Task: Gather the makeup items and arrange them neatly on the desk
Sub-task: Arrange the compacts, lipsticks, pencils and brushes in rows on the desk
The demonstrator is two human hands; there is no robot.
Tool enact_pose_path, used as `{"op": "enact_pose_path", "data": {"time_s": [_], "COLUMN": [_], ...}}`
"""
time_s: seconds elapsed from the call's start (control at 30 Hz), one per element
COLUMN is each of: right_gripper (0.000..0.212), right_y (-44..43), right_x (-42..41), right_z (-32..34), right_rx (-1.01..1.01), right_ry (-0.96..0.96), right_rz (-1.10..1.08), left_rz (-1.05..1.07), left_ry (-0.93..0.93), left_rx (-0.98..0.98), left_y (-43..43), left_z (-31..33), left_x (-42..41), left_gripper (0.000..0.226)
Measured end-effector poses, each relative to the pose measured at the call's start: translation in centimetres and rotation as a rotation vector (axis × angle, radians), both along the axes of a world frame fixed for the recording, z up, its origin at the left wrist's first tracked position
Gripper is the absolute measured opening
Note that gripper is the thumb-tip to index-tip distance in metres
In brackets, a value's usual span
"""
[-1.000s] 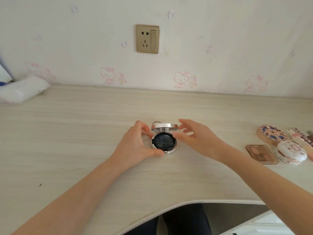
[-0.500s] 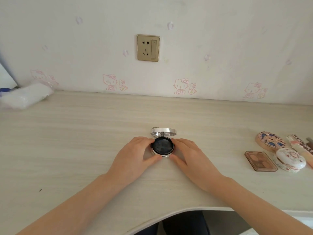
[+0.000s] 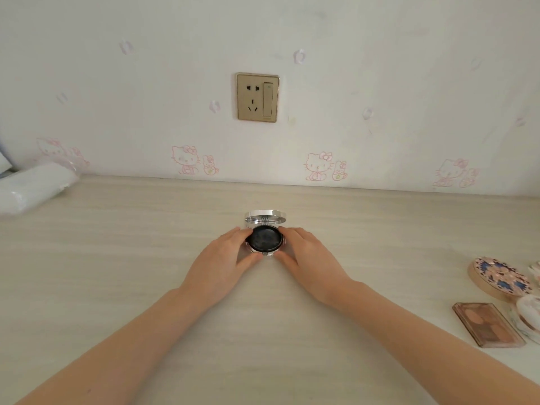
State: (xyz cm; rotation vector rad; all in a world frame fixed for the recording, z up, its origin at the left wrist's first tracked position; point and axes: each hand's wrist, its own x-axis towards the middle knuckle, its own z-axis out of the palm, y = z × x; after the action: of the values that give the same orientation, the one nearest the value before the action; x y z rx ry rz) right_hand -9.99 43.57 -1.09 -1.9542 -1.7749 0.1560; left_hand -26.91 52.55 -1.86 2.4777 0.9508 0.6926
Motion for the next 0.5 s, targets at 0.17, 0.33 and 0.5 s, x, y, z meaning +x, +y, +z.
{"op": "enact_pose_path", "data": {"time_s": [0.17,0.33,0.5], "right_gripper": [0.038,0.037,0.037], "right_y": [4.3,7.1,8.5], "right_x": [0.4,0.8,1.2], "right_z": [0.0,-0.1,0.0], "right_rx": [0.0,0.006,-0.008], "right_ry": [-0.003,-0.017,-0.001], "right_rz": [-0.012,-0.023,-0.039], "left_rz": [0.008,-0.001,0.007], "left_ry": [-0.012,0.012,0.014], "left_rx": [-0.002,0.012,0.011], "left_y": [3.8,6.8,8.2], "left_z": [-0.1,-0.2,0.0], "left_x": [0.8,1.6,2.2], "left_gripper": [0.039,0.039,0.04]}}
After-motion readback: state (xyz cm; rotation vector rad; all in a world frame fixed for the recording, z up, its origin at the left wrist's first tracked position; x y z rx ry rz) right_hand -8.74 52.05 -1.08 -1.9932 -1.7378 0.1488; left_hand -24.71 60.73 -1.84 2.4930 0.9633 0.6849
